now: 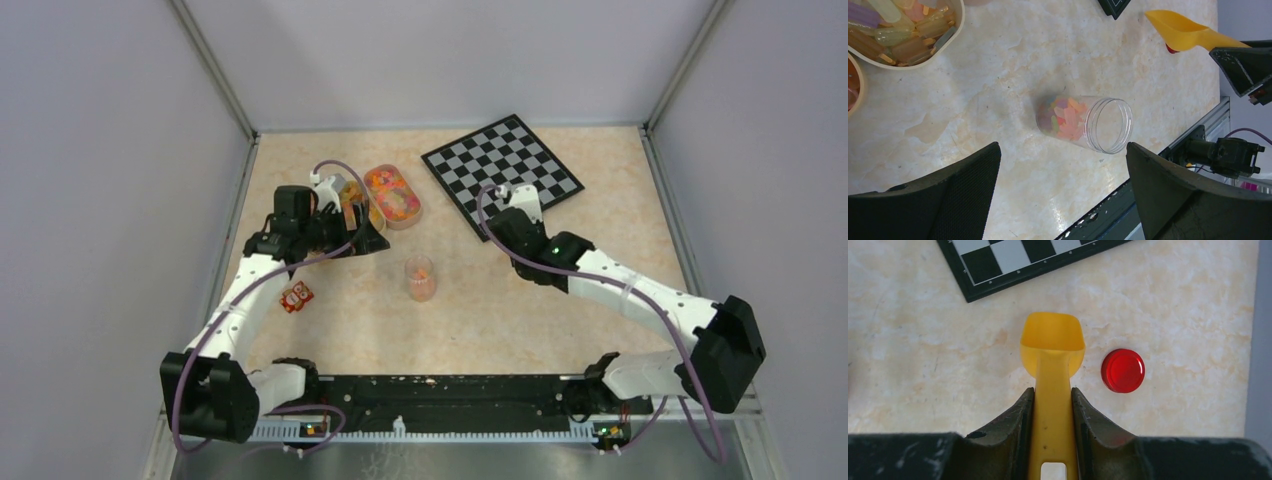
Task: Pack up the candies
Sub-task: Place the spatula at the center of the board.
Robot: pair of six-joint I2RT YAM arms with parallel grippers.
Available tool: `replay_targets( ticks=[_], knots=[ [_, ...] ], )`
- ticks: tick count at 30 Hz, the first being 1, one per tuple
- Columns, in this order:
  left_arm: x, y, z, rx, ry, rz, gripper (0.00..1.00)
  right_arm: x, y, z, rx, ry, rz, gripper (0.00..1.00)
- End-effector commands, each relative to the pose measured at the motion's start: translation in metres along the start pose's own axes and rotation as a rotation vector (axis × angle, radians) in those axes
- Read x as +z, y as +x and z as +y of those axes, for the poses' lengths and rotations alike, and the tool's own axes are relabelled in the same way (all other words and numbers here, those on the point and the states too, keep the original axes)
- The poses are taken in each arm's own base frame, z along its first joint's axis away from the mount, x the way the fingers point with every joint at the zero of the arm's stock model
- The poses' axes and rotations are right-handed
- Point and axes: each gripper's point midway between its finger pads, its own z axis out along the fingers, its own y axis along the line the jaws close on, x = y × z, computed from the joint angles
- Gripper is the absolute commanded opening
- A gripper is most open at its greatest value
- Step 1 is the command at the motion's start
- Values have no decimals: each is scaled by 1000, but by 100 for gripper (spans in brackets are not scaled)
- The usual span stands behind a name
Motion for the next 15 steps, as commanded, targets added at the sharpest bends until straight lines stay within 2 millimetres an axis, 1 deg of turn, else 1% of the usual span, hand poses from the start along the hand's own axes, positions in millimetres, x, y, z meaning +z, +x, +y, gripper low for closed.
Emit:
replay_targets(
  ticks=[1,4,8,15],
  knots=[
    [-4,-5,-10,41,42,-32,99,15,-11,-11,176,136,-78,0],
    [-5,-4,-10,42,40,-33,99,21,-3,-12,193,177,-57,0],
    [-5,-5,-10,38,40,-36,99,31,15,0,180,142,-1,4],
    [-6,-5,-12,36,47,-38,99,40,52,20,242,66,72,20]
  ],
)
